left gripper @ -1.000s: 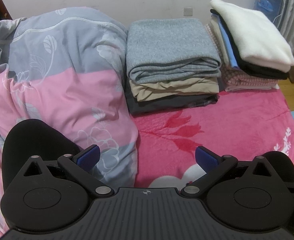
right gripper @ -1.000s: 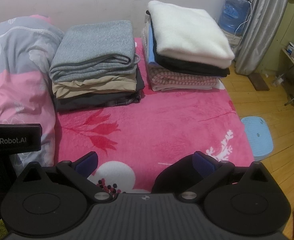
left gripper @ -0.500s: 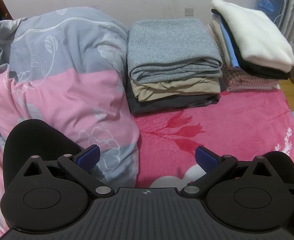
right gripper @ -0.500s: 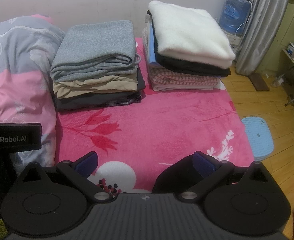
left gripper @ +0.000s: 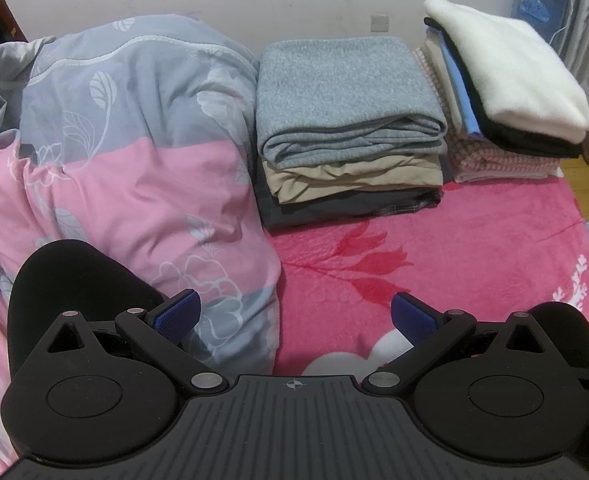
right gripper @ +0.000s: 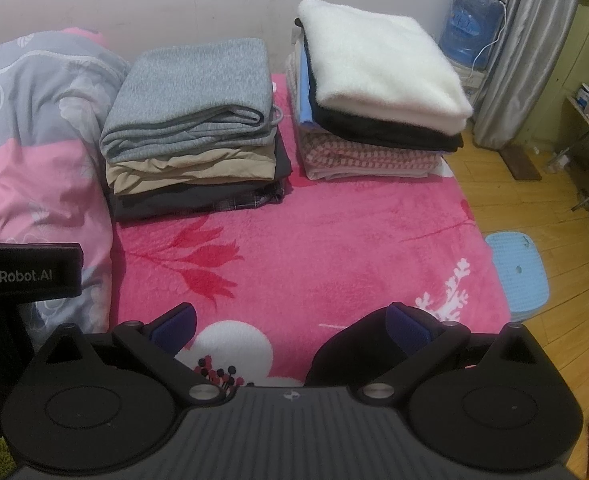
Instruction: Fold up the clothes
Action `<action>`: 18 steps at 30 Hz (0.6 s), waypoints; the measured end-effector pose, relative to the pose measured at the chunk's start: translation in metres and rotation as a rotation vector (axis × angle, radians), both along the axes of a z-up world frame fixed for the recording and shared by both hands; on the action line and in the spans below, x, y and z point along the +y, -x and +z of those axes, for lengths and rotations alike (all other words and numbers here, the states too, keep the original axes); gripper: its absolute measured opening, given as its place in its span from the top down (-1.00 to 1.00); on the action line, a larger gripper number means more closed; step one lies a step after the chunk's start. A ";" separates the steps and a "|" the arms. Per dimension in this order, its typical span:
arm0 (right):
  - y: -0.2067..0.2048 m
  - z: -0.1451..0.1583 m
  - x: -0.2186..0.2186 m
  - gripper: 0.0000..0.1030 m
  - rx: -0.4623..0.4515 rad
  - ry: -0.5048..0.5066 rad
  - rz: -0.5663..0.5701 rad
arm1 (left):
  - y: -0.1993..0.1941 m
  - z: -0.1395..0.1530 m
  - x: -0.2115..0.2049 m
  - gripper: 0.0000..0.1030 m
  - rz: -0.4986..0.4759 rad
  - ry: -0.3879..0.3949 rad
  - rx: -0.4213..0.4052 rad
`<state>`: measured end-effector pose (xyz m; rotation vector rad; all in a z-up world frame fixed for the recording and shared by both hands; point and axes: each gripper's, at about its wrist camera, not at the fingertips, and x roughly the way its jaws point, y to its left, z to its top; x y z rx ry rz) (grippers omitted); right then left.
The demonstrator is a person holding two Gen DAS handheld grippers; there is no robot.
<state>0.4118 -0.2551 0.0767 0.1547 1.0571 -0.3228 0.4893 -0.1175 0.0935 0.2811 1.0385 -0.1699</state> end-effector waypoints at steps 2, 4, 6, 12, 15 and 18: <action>0.000 0.000 0.000 -1.00 -0.001 0.000 0.001 | 0.000 0.000 0.000 -0.98 -0.002 -0.001 -0.005; 0.000 0.000 0.000 -1.00 0.000 0.000 0.002 | 0.000 0.000 0.000 -0.98 -0.002 0.000 -0.003; 0.000 -0.001 0.000 -1.00 0.000 0.000 0.003 | 0.000 0.000 0.000 -0.98 -0.003 -0.001 -0.001; 0.000 -0.001 0.001 -1.00 0.002 0.000 0.004 | 0.000 0.000 0.000 -0.98 -0.005 -0.004 0.001; 0.000 -0.001 0.002 -1.00 0.002 -0.001 0.004 | 0.000 0.000 -0.001 -0.98 -0.004 -0.004 0.001; 0.000 -0.001 0.002 -1.00 0.003 -0.001 0.006 | 0.000 0.000 -0.001 -0.98 -0.005 -0.004 0.002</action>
